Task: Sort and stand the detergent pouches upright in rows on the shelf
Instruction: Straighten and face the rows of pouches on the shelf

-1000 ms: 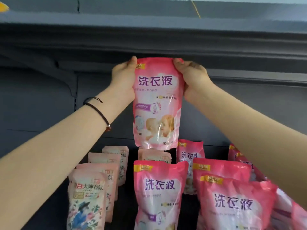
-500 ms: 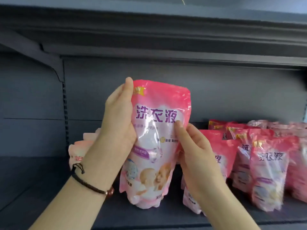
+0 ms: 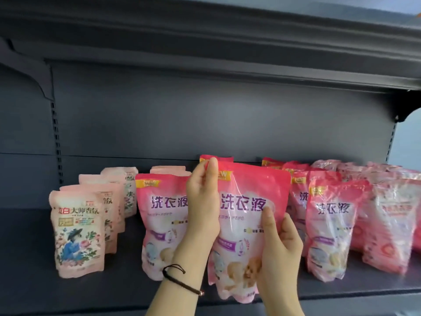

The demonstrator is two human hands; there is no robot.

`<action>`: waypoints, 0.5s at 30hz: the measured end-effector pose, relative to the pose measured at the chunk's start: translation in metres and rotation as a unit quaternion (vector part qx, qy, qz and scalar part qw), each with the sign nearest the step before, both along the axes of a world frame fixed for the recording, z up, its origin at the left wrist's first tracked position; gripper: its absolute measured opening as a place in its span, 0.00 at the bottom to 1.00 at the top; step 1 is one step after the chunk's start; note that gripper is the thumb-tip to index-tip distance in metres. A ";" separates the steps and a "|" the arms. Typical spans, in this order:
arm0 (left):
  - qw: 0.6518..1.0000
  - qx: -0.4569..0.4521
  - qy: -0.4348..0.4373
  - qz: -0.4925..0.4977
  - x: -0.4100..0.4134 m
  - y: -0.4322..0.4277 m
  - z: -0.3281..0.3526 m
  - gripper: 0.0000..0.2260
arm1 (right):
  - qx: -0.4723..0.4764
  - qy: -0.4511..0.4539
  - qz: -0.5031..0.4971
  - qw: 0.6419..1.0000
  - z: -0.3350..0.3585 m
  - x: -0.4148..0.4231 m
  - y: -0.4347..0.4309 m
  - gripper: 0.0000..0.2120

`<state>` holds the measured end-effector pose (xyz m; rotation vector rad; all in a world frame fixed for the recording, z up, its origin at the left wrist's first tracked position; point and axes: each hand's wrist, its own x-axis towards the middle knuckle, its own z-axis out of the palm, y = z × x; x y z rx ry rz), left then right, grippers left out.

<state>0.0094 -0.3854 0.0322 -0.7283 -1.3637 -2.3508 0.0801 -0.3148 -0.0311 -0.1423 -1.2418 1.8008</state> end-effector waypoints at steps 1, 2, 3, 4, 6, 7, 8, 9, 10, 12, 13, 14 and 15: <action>1.000 -0.002 0.013 0.009 -0.001 0.006 0.000 0.14 | -0.008 0.006 -0.004 1.000 -0.001 -0.003 0.004 0.07; 0.999 -0.003 0.026 0.019 -0.002 0.010 0.001 0.15 | -0.012 0.011 -0.013 1.000 -0.001 -0.006 0.006 0.07; 0.999 -0.005 0.038 0.028 -0.002 0.013 0.002 0.17 | -0.012 0.013 -0.024 1.000 -0.002 -0.008 0.008 0.08; 0.998 -0.006 0.044 0.037 -0.002 0.015 0.002 0.17 | -0.008 0.012 -0.036 0.999 -0.003 -0.010 0.010 0.08; 0.998 -0.009 0.042 0.055 -0.004 0.018 -0.002 0.17 | 0.002 0.006 -0.056 0.998 -0.006 -0.013 0.012 0.10; 0.997 -0.013 0.041 0.064 -0.004 0.018 -0.006 0.17 | 0.008 0.003 -0.068 0.998 -0.009 -0.014 0.013 0.11; 0.996 -0.018 0.043 0.076 -0.004 0.018 -0.011 0.17 | 0.015 0.002 -0.080 0.997 -0.011 -0.015 0.014 0.12; 0.995 -0.023 0.047 0.090 -0.002 0.018 -0.017 0.15 | 0.018 0.003 -0.092 0.996 -0.014 -0.015 0.015 0.13; 0.993 -0.029 0.046 0.102 0.002 0.018 -0.024 0.13 | 0.017 0.007 -0.100 0.995 -0.017 -0.015 0.015 0.14; 0.992 -0.037 0.028 0.121 0.010 0.020 -0.041 0.09 | 0.010 0.014 -0.111 0.994 -0.022 -0.016 0.015 0.14; 0.991 -0.038 0.021 0.129 0.014 0.021 -0.051 0.10 | 0.009 0.017 -0.117 0.993 -0.023 -0.016 0.015 0.14; 0.990 -0.040 0.022 0.137 0.017 0.023 -0.062 0.11 | 0.007 0.022 -0.120 0.992 -0.025 -0.017 0.016 0.13; 0.988 -0.045 0.028 0.147 0.020 0.025 -0.072 0.12 | 0.004 0.026 -0.122 0.992 -0.027 -0.018 0.017 0.13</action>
